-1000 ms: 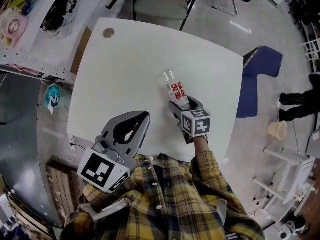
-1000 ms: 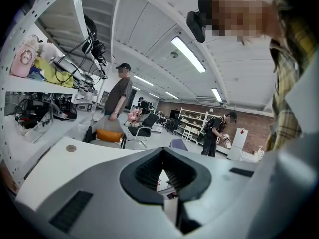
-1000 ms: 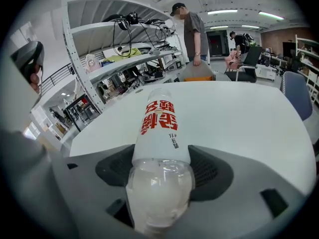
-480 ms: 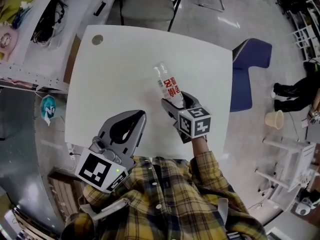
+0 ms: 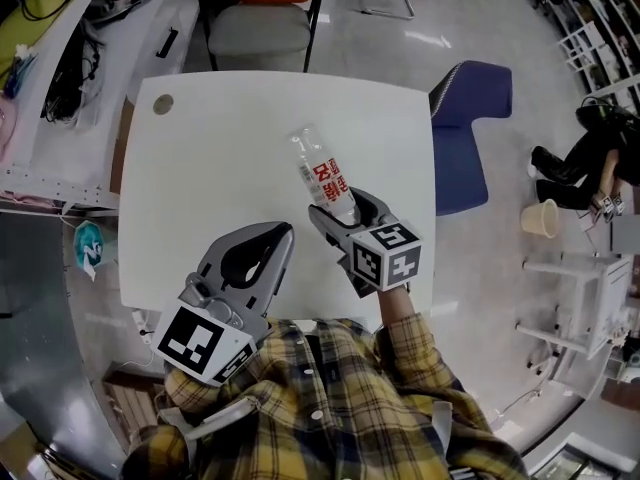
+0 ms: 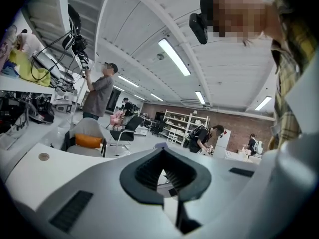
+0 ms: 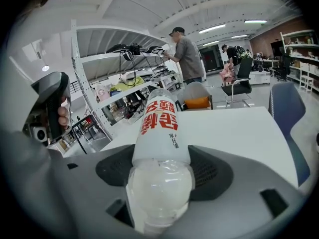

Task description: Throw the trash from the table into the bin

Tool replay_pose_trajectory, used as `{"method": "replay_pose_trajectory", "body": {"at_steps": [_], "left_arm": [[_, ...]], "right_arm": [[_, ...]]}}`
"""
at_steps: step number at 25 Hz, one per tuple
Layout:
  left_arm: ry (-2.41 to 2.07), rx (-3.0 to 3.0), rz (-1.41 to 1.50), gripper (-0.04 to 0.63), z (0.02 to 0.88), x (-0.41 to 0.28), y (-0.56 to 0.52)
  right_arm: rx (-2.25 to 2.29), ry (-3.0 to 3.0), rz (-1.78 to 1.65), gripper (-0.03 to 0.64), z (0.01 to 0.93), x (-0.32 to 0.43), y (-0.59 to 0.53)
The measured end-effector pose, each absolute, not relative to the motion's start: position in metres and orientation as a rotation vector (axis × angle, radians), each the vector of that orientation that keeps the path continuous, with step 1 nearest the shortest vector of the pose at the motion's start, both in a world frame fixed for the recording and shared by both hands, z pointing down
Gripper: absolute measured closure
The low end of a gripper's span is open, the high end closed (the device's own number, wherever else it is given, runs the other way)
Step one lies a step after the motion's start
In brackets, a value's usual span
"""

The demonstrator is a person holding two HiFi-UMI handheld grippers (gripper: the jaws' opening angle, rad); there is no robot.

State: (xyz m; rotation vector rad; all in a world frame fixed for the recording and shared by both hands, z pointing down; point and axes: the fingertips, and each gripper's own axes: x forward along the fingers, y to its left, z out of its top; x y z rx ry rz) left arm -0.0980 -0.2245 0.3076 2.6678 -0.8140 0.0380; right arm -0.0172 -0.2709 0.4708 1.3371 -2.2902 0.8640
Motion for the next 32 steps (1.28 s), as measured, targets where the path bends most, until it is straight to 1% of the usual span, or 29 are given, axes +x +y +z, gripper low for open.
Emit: {"method": "replay_pose_trajectory", "body": {"at_steps": [7, 14, 19, 25, 29, 32], "left_arm": [[-0.748, 2.711, 0.047, 0.589, 0.298, -0.040, -0.192], [-0.675, 2.749, 0.047, 0.589, 0.289, 0.047, -0.142], [-0.660, 2.755, 0.038, 0.589, 0.280, 0.123, -0.089], [-0.668, 2.735, 0.002, 0.589, 0.288, 0.174, -0.052], [-0.689, 2.725, -0.003, 0.589, 0.291, 0.226, -0.016], [-0.701, 2.711, 0.002, 0.589, 0.296, 0.251, 0.000]], "right_arm": [[1.425, -2.301, 0.845, 0.304, 0.449, 0.040, -0.232], [1.501, -2.290, 0.820, 0.304, 0.432, 0.131, -0.178], [1.510, -2.283, 0.812, 0.304, 0.421, 0.208, -0.124], [1.505, -2.262, 0.790, 0.304, 0.425, 0.265, -0.085], [1.495, -2.259, 0.799, 0.304, 0.428, 0.319, -0.044], [1.505, -2.244, 0.820, 0.304, 0.435, 0.351, -0.021]]}}
